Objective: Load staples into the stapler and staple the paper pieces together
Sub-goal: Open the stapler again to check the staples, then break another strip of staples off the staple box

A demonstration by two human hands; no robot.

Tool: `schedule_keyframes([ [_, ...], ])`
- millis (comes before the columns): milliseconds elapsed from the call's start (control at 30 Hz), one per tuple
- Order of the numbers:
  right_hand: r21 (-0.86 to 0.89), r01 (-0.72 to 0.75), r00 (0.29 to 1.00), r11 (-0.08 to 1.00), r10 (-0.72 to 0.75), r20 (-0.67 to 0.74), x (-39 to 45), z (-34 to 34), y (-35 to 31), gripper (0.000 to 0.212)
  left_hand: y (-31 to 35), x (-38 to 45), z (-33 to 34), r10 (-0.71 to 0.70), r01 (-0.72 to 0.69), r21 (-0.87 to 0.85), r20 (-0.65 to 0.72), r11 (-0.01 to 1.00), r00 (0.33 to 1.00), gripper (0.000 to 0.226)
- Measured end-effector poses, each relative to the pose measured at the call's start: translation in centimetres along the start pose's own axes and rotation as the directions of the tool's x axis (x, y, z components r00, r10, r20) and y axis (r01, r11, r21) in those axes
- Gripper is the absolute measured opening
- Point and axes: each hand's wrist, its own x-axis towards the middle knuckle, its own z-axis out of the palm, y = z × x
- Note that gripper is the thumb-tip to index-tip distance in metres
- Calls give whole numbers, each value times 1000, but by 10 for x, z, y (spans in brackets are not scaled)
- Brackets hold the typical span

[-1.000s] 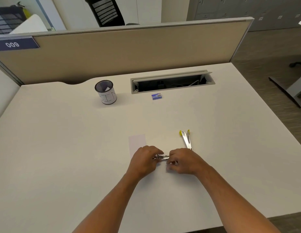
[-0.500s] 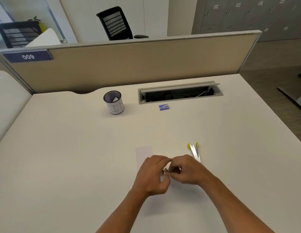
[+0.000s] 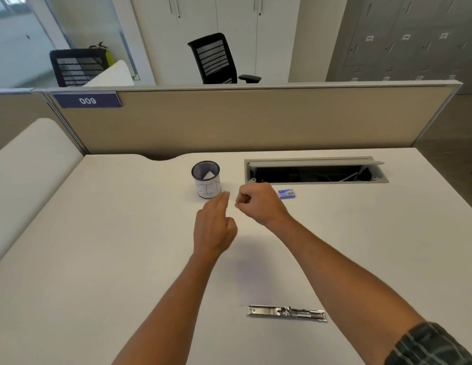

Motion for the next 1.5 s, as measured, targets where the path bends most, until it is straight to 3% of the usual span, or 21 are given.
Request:
schedule_keyframes([
  [133,-13,-16,998,1000,16,-59,57,11,-12,4,-27,44,-10,-82,74,190,35,979,996,80],
  [267,6,-27,990,1000,27,-140,96,29,-16,16,-46,71,-9,-83,57,273,88,960,993,85],
  [500,-88,-18,995,996,9,-103,124,60,-10,23,-66,88,6,-127,59,335,184,940,975,87],
  [700,-299,23,1000,954,-18,20,131,79,-10,24,-70,86,13,-97,52,276,154,960,983,91],
  [967,-312,86,996,946,-79,36,137,81,-5,28,-72,86,21,-108,89,225,77,970,991,90],
  [1033,-257,140,988,956,-150,-20,132,77,1,28,-69,85,23,-82,77,217,16,973,996,87],
  [1100,-155,151,971,976,-176,-164,123,68,14,22,-62,84,26,4,14,216,-81,976,997,80],
  [1200,-36,67,928,997,-76,-365,107,42,46,12,-42,87,38,194,-160,195,-171,968,966,67],
  [1267,18,-50,897,999,52,-439,94,21,74,11,-24,91,52,276,-262,106,-156,959,948,58],
  [1367,130,-253,836,959,284,-470,73,-5,116,12,5,100,80,256,-256,10,8,967,967,50],
  [1500,171,-473,761,864,499,-413,47,-20,160,26,32,112,132,144,-141,-30,244,990,959,59],
])
